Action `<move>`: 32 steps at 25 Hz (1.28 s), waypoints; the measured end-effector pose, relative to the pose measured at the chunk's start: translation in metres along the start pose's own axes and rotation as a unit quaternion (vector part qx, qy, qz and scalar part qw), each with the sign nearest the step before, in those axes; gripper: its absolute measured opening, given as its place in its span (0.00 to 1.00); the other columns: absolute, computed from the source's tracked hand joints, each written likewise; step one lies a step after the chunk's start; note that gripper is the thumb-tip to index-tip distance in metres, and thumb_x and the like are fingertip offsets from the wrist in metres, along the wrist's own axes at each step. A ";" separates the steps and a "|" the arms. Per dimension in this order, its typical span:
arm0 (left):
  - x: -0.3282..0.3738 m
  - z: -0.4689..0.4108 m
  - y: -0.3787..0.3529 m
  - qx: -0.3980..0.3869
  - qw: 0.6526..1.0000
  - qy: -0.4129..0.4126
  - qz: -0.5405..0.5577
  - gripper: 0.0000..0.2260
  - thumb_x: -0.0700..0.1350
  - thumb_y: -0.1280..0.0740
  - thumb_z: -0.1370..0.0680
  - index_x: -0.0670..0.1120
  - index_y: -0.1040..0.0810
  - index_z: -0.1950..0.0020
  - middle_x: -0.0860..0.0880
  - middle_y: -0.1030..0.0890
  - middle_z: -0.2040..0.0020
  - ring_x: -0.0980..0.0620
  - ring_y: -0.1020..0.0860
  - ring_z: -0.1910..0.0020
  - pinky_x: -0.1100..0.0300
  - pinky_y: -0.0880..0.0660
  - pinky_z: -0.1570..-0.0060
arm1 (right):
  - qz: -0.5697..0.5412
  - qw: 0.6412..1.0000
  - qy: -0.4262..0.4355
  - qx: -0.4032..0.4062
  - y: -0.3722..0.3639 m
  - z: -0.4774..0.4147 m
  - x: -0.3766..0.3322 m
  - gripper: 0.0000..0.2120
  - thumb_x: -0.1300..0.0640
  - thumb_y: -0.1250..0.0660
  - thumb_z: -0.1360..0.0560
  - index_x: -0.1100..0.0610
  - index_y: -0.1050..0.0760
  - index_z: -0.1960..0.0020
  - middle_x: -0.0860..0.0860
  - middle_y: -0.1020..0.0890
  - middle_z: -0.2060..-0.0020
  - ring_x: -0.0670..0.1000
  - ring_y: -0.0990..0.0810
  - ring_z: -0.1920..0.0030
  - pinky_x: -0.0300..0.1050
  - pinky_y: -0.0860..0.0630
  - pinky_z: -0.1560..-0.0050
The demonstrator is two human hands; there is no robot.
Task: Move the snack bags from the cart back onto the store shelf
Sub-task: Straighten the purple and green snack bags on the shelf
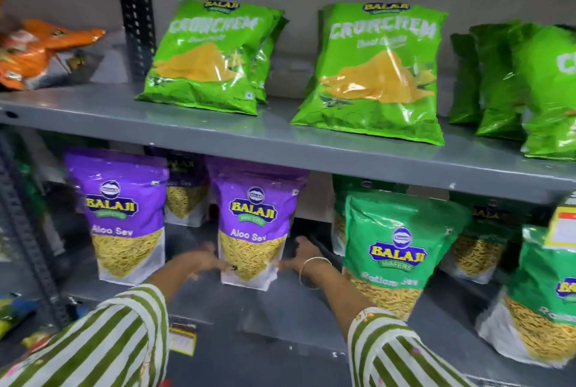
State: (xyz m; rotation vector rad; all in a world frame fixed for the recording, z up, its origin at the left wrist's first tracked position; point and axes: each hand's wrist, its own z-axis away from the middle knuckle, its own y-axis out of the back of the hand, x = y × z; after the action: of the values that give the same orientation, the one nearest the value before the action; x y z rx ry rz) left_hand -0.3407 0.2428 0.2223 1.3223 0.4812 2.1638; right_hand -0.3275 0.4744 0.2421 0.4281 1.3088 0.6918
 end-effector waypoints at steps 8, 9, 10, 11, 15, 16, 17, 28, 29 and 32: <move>-0.007 -0.015 -0.002 0.054 0.978 -0.131 0.154 0.43 0.53 0.23 0.52 0.46 0.32 0.39 0.44 0.21 0.40 0.44 0.23 0.42 0.46 0.25 0.40 | -0.345 0.937 0.052 0.033 -0.038 -0.018 -0.006 0.34 0.74 0.26 0.41 0.67 0.33 0.37 0.59 0.22 0.47 0.53 0.22 0.54 0.31 0.20 0.64; -0.007 -0.006 -0.002 0.051 0.977 -0.134 0.159 0.44 0.53 0.23 0.53 0.45 0.32 0.39 0.44 0.21 0.40 0.45 0.23 0.42 0.46 0.25 0.40 | -0.341 0.938 0.048 0.031 -0.038 -0.014 -0.005 0.32 0.75 0.27 0.39 0.66 0.32 0.38 0.59 0.22 0.46 0.54 0.22 0.54 0.32 0.20 0.63; -0.005 0.003 -0.003 0.044 0.976 -0.138 0.163 0.44 0.52 0.23 0.53 0.45 0.32 0.39 0.43 0.21 0.40 0.45 0.23 0.42 0.47 0.25 0.39 | -0.327 0.944 0.034 0.032 -0.037 -0.010 -0.005 0.30 0.74 0.27 0.38 0.66 0.31 0.38 0.59 0.21 0.46 0.55 0.21 0.51 0.35 0.20 0.60; -0.002 0.015 -0.004 0.042 0.974 -0.143 0.169 0.41 0.50 0.22 0.50 0.44 0.31 0.40 0.43 0.21 0.40 0.46 0.23 0.43 0.49 0.26 0.39 | -0.318 0.947 0.028 0.030 -0.037 -0.009 -0.002 0.30 0.72 0.26 0.38 0.64 0.31 0.38 0.59 0.21 0.45 0.56 0.21 0.48 0.41 0.19 0.54; -0.004 0.032 -0.004 0.033 0.975 -0.166 0.140 0.31 0.38 0.23 0.36 0.44 0.32 0.37 0.42 0.23 0.37 0.47 0.25 0.44 0.55 0.27 0.42 | -0.244 0.969 0.007 0.038 -0.038 0.006 -0.004 0.32 0.63 0.22 0.40 0.60 0.29 0.38 0.57 0.20 0.42 0.59 0.22 0.42 0.57 0.25 0.38; -0.006 0.031 -0.002 0.034 0.977 -0.168 0.126 0.32 0.38 0.23 0.36 0.44 0.33 0.35 0.43 0.24 0.36 0.46 0.25 0.41 0.53 0.27 0.40 | -0.242 0.969 0.001 0.042 -0.041 0.009 -0.005 0.33 0.63 0.22 0.41 0.60 0.29 0.38 0.57 0.20 0.42 0.59 0.22 0.42 0.57 0.25 0.38; -0.007 0.033 0.000 0.035 0.979 -0.165 0.116 0.33 0.39 0.23 0.36 0.44 0.33 0.34 0.43 0.24 0.35 0.45 0.26 0.39 0.51 0.28 0.38 | -0.245 0.968 0.002 0.045 -0.043 0.010 -0.005 0.33 0.62 0.21 0.41 0.60 0.29 0.39 0.56 0.20 0.42 0.59 0.22 0.42 0.57 0.25 0.38; -0.004 0.036 0.001 0.039 0.985 -0.142 0.090 0.34 0.41 0.26 0.33 0.44 0.38 0.32 0.44 0.28 0.32 0.45 0.29 0.34 0.50 0.30 0.38 | -0.216 0.976 0.005 0.036 -0.046 0.009 -0.008 0.33 0.59 0.22 0.40 0.59 0.30 0.38 0.57 0.21 0.39 0.58 0.23 0.40 0.57 0.26 0.37; -0.004 0.039 0.002 0.018 0.991 -0.120 0.057 0.34 0.41 0.26 0.32 0.43 0.40 0.31 0.46 0.29 0.32 0.46 0.30 0.35 0.51 0.29 0.39 | -0.203 0.979 -0.001 0.029 -0.043 0.011 -0.006 0.34 0.57 0.22 0.40 0.59 0.31 0.37 0.56 0.22 0.39 0.58 0.24 0.38 0.55 0.26 0.36; 0.001 0.041 0.010 -0.087 0.976 0.091 -0.179 0.39 0.50 0.27 0.32 0.42 0.44 0.28 0.45 0.34 0.29 0.46 0.30 0.33 0.50 0.27 0.42 | 0.006 0.998 -0.050 -0.045 -0.022 0.026 0.001 0.35 0.52 0.25 0.36 0.62 0.35 0.34 0.55 0.27 0.42 0.56 0.26 0.41 0.47 0.28 0.44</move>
State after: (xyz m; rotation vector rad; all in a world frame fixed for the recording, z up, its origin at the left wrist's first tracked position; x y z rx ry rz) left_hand -0.3073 0.2361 0.2474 0.8715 0.5405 1.9798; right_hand -0.2971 0.4617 0.2334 0.3927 1.1760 0.7283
